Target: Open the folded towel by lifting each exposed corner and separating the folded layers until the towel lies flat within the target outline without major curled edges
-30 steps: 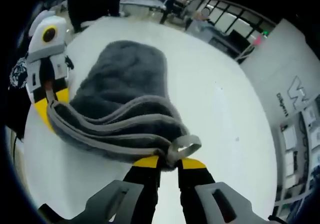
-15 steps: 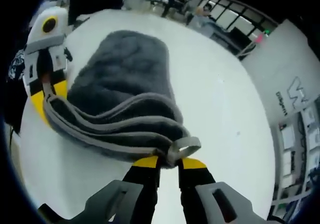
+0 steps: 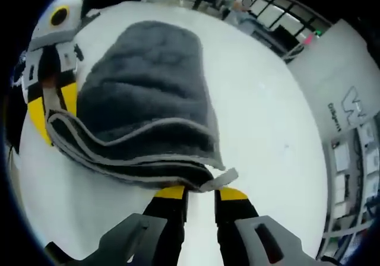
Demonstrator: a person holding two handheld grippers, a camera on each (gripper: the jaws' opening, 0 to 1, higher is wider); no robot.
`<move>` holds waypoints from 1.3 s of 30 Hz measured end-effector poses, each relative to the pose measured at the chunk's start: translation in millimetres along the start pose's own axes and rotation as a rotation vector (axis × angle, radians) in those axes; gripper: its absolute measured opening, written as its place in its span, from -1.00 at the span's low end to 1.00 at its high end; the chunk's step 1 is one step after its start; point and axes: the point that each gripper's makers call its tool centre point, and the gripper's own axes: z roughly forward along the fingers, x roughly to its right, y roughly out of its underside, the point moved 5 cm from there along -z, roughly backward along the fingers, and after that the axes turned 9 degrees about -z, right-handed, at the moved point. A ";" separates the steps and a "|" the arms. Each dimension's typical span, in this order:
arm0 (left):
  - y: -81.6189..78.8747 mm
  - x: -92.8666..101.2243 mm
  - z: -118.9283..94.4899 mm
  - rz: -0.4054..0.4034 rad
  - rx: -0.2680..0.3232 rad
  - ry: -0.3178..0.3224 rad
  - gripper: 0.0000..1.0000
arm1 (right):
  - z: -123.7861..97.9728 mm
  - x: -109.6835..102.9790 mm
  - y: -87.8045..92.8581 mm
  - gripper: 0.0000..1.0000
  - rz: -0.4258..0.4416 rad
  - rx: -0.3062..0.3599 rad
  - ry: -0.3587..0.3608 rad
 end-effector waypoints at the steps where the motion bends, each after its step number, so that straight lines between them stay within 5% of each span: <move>1: 1.2 0.7 0.7 -0.001 -0.009 0.003 -0.63 | -0.2 0.0 1.9 -0.73 0.002 -0.002 0.002; 12: 7.7 3.5 5.4 -0.025 -0.045 0.015 -0.45 | -6.4 1.1 18.1 -0.63 0.045 -0.010 0.030; 22: 8.6 6.7 6.0 -0.016 -0.050 0.033 -0.23 | -16.4 15.5 39.0 0.19 0.137 -0.040 0.198; 25: 3.4 15.4 0.8 0.126 -0.013 0.038 0.03 | -20.0 18.7 52.5 0.34 0.168 -0.075 0.263; 27: -4.1 25.0 -4.8 0.211 0.043 0.051 0.37 | -21.9 21.8 60.5 0.66 0.203 -0.087 0.312; 30: -22.7 32.7 -16.1 0.302 0.118 0.057 0.74 | -30.6 26.0 62.9 0.85 0.315 -0.057 0.386; 34: -45.9 29.4 -32.1 0.395 0.148 0.038 0.98 | -49.1 36.6 61.9 0.99 0.418 -0.003 0.511; 39: -70.0 6.9 -53.5 0.483 0.115 -0.030 0.99 | -70.9 42.2 60.8 0.99 0.540 0.119 0.635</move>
